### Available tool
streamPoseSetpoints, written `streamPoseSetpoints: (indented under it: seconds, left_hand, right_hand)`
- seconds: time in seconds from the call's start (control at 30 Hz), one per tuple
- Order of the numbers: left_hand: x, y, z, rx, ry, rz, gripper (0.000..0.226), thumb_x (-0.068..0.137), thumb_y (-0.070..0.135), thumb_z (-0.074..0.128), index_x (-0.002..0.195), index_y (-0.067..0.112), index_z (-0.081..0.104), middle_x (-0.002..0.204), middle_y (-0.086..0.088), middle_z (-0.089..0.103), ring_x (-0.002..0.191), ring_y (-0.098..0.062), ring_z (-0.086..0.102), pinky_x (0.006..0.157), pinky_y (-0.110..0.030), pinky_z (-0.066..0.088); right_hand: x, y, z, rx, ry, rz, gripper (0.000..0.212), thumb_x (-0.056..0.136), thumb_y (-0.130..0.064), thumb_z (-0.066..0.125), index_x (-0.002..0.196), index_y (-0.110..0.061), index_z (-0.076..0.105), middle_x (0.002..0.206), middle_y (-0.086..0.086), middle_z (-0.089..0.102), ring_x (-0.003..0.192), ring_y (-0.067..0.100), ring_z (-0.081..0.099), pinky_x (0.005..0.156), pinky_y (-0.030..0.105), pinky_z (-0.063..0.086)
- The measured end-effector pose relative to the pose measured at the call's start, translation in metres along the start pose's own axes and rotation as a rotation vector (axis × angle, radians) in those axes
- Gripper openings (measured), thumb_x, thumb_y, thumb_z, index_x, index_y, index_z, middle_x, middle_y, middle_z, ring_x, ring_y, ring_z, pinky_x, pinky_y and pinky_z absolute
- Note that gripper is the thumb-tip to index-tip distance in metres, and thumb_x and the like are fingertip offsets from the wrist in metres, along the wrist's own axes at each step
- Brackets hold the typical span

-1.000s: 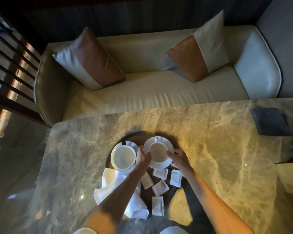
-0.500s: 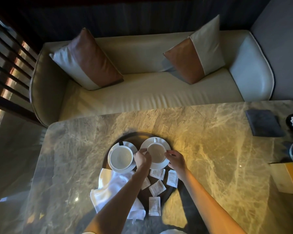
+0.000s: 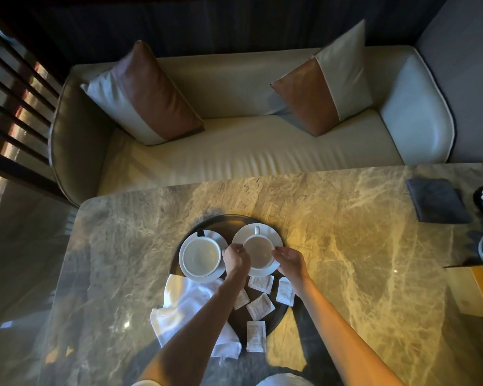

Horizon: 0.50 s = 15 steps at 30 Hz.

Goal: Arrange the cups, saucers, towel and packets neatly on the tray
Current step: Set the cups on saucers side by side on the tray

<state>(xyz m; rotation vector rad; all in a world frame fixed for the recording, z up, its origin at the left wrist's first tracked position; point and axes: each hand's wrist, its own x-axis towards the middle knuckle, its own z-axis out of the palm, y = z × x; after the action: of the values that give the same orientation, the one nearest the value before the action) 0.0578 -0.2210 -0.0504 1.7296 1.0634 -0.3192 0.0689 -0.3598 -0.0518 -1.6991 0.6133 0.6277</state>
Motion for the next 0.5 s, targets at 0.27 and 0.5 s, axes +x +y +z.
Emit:
streamPoseSetpoints:
  seconds: [0.27, 0.5]
  left_hand:
    - [0.0001, 0.0009, 0.0031, -0.013, -0.005, -0.014, 0.009, 0.096, 0.012, 0.048, 0.099, 0.018, 0.054, 0.123, -0.016, 0.055, 0.109, -0.028, 0.056, 0.102, -0.043, 0.05]
    - [0.0013, -0.0027, 0.0053, -0.015, 0.032, 0.005, 0.017, 0.097, 0.014, 0.049, 0.109, 0.01, 0.059, 0.122, -0.015, 0.056, 0.107, -0.027, 0.057, 0.101, -0.042, 0.05]
  right_hand:
    - [-0.0034, -0.0021, 0.0007, 0.038, 0.025, 0.009, 0.01, 0.092, -0.015, 0.064, 0.095, -0.014, 0.073, 0.1, 0.01, 0.072, 0.105, 0.029, 0.068, 0.1, 0.047, 0.052]
    - [-0.0058, -0.0001, 0.0002, 0.01, 0.02, 0.007, 0.012, 0.093, -0.021, 0.064, 0.097, -0.015, 0.073, 0.086, -0.005, 0.071, 0.09, 0.013, 0.066, 0.09, 0.034, 0.054]
